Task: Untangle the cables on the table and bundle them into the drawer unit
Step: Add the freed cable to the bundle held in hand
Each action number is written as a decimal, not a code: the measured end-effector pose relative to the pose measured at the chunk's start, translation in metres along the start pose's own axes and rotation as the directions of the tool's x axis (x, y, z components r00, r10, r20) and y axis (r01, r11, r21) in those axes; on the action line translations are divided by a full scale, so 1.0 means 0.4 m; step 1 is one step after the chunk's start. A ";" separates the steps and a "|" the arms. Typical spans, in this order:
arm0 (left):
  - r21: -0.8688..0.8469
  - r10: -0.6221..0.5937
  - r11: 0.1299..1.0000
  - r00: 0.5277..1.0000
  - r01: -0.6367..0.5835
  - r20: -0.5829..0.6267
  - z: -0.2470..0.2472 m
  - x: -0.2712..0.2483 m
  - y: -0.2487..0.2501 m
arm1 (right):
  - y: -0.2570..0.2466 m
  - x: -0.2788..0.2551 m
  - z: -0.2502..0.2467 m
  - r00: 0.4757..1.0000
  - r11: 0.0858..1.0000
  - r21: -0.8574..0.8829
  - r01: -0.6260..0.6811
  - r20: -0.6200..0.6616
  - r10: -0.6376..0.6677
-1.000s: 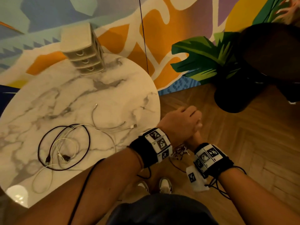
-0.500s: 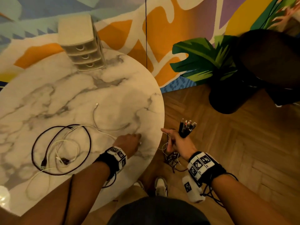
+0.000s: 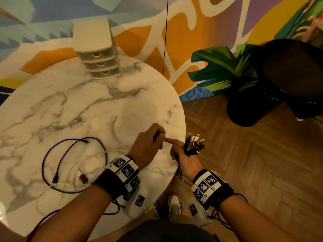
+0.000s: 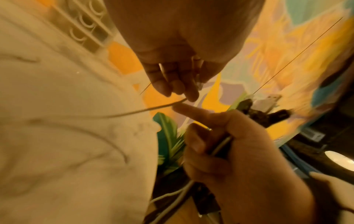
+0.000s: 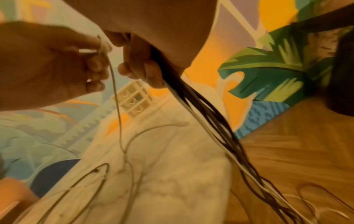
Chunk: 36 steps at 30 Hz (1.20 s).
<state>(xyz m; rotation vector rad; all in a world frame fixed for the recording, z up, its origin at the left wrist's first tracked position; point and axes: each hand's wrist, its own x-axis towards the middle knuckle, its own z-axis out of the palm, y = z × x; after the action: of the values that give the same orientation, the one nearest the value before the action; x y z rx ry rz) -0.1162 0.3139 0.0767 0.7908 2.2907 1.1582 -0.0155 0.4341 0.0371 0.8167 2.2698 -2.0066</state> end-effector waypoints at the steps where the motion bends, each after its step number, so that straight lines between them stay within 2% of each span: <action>1: -0.041 0.043 0.998 0.999 -0.043 -0.002 -0.016 -0.005 0.028 | -0.023 0.004 0.007 0.999 0.999 -0.033 0.039 0.011 -0.039; 4: -0.042 0.144 0.989 0.989 -0.145 -0.024 -0.051 -0.018 0.078 | -0.086 0.022 0.026 0.985 0.987 -0.063 0.147 0.096 -0.140; 11: -0.022 0.227 0.973 0.967 -0.231 -0.116 -0.087 -0.039 0.108 | -0.163 0.010 0.039 0.965 0.986 -0.039 0.162 0.215 -0.150; 14: 0.020 0.264 0.964 0.951 -0.264 -0.160 -0.092 -0.046 0.116 | -0.189 0.006 0.034 0.960 0.979 -0.063 0.196 0.218 -0.178; 19: -0.006 0.328 0.942 0.928 -0.335 -0.179 -0.097 -0.063 0.142 | -0.213 0.005 0.042 0.914 0.898 -0.221 0.381 0.233 -0.331; 21: -0.076 0.343 0.928 0.916 -0.365 -0.208 -0.099 -0.068 0.154 | -0.208 0.011 0.048 0.920 0.907 -0.208 0.366 0.226 -0.319; 23: -0.137 0.314 0.919 0.895 -0.371 -0.317 -0.100 -0.066 0.145 | -0.199 0.025 0.052 0.930 0.937 -0.105 0.334 0.197 -0.310; 25: -0.215 0.207 0.933 0.917 -0.290 -0.341 -0.091 -0.068 0.114 | -0.195 0.029 0.049 0.938 0.948 -0.001 0.319 0.145 -0.316; 27: -0.286 0.080 0.950 0.984 -0.123 -0.160 -0.065 -0.086 0.077 | -0.198 0.028 0.039 0.954 0.950 0.115 0.291 0.038 -0.297; 28: -0.260 0.020 0.965 0.999 -0.031 -0.045 -0.046 -0.101 0.054 | -0.202 0.025 0.031 0.963 0.945 0.190 0.266 -0.006 -0.270; 29: -0.189 -0.036 0.981 0.999 0.041 0.033 -0.024 -0.117 0.027 | -0.202 0.023 0.024 0.974 0.930 0.294 0.222 -0.022 -0.226; 31: -0.048 -0.143 0.988 0.986 0.147 0.091 0.015 -0.150 -0.035 | -0.201 0.013 0.013 0.992 0.866 0.489 0.107 0.011 -0.128; 33: -0.011 -0.235 0.971 0.961 0.239 0.145 0.041 -0.184 -0.103 | -0.185 0.002 0.003 0.996 0.829 0.559 0.018 0.061 -0.062; 34: 0.061 -0.258 0.966 0.952 0.252 0.164 0.043 -0.196 -0.152 | -0.178 -0.004 -0.003 0.996 0.818 0.575 -0.007 0.078 -0.046; 36: 0.359 -0.258 0.911 0.959 0.202 0.114 0.017 -0.198 -0.251 | -0.171 -0.010 -0.017 0.995 0.806 0.592 -0.009 0.086 -0.053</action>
<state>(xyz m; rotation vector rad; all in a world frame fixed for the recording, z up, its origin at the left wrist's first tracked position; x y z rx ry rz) -0.0825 0.2167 0.0005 0.6793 2.4027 0.5745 -0.0357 0.4358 0.1030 0.6746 1.5929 -2.7436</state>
